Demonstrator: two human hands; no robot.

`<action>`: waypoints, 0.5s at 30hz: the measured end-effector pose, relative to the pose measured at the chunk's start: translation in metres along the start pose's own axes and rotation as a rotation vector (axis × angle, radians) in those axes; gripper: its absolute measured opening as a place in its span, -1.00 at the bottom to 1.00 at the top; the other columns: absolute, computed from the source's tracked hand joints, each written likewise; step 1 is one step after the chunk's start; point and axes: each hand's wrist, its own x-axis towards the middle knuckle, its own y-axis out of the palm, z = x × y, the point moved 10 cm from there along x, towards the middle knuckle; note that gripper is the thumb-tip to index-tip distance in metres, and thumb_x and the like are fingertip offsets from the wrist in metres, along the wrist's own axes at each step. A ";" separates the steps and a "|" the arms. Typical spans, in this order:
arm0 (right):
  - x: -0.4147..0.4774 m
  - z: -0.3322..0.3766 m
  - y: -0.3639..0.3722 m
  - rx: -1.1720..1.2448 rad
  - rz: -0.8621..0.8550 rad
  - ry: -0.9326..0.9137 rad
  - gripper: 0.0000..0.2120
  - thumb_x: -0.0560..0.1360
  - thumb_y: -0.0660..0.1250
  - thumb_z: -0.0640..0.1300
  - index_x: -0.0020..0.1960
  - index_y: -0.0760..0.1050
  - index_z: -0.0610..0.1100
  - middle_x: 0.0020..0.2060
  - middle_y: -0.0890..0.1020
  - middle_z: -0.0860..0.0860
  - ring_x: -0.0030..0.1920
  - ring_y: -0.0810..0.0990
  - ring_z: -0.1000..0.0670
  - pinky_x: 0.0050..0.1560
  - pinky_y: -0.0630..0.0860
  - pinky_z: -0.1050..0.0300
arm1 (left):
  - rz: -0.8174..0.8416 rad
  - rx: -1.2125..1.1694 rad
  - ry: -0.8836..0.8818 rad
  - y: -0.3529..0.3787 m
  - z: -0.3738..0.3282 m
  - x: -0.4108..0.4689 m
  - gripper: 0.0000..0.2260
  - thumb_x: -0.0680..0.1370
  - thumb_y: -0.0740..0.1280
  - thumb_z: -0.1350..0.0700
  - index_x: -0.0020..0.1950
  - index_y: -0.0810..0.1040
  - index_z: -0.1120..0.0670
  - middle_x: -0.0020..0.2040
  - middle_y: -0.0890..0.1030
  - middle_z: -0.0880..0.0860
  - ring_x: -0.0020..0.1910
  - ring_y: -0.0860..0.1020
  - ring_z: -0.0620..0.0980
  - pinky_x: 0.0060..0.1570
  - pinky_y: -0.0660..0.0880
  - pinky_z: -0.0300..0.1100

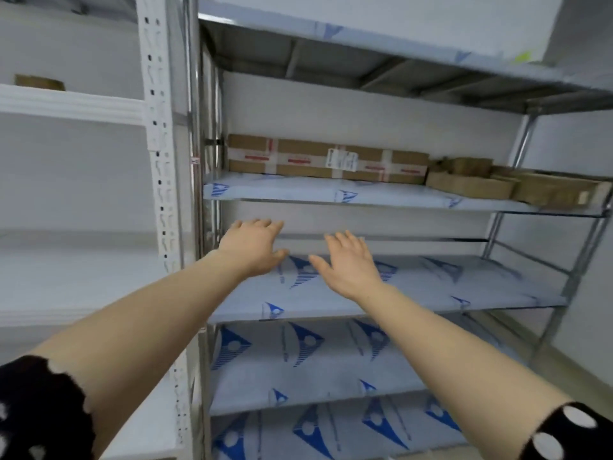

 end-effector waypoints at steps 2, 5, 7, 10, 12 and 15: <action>0.000 -0.048 -0.023 -0.019 -0.030 0.022 -0.40 0.62 0.03 0.16 0.53 0.08 -0.17 0.53 0.10 -0.11 0.54 -0.03 -0.10 0.51 -0.14 -0.02 | -0.030 -0.004 0.053 -0.014 -0.051 0.027 -0.40 0.59 0.14 -0.19 0.56 0.09 0.03 0.51 0.24 0.07 0.48 0.22 0.08 0.44 0.14 0.01; 0.000 -0.114 -0.049 -0.034 -0.052 0.074 -0.39 0.62 0.03 0.17 0.54 0.06 -0.16 0.54 0.09 -0.11 0.54 -0.02 -0.10 0.51 -0.14 -0.01 | -0.074 0.007 0.122 -0.029 -0.118 0.064 -0.40 0.59 0.14 -0.19 0.55 0.09 0.03 0.51 0.25 0.06 0.47 0.23 0.08 0.45 0.14 0.03; -0.001 -0.156 -0.062 -0.041 -0.054 0.111 -0.38 0.62 0.02 0.17 0.54 0.04 -0.16 0.54 0.07 -0.11 0.54 -0.03 -0.09 0.51 -0.14 -0.01 | -0.076 0.008 0.151 -0.034 -0.156 0.087 -0.40 0.60 0.13 -0.19 0.56 0.07 0.02 0.51 0.25 0.07 0.47 0.22 0.09 0.45 0.13 0.05; -0.003 -0.215 -0.079 -0.060 -0.068 0.161 -0.38 0.62 0.02 0.17 0.55 0.04 -0.17 0.54 0.06 -0.13 0.54 -0.02 -0.10 0.52 -0.12 -0.02 | -0.071 0.011 0.204 -0.038 -0.209 0.119 -0.41 0.60 0.12 -0.18 0.56 0.06 0.01 0.51 0.24 0.07 0.48 0.20 0.08 0.46 0.12 0.06; -0.003 -0.254 -0.087 -0.069 -0.073 0.201 -0.37 0.62 0.02 0.17 0.55 0.04 -0.17 0.54 0.07 -0.13 0.54 0.00 -0.10 0.52 -0.09 -0.02 | -0.067 0.010 0.238 -0.040 -0.242 0.142 -0.41 0.60 0.12 -0.18 0.56 0.07 0.01 0.52 0.24 0.07 0.48 0.20 0.08 0.46 0.12 0.06; 0.002 -0.312 -0.096 -0.091 -0.096 0.270 -0.37 0.62 0.03 0.18 0.54 0.07 -0.18 0.53 0.12 -0.13 0.52 0.07 -0.11 0.51 -0.01 -0.04 | -0.073 0.001 0.288 -0.041 -0.289 0.177 -0.42 0.61 0.13 -0.18 0.56 0.07 0.01 0.51 0.24 0.07 0.49 0.19 0.08 0.48 0.08 0.07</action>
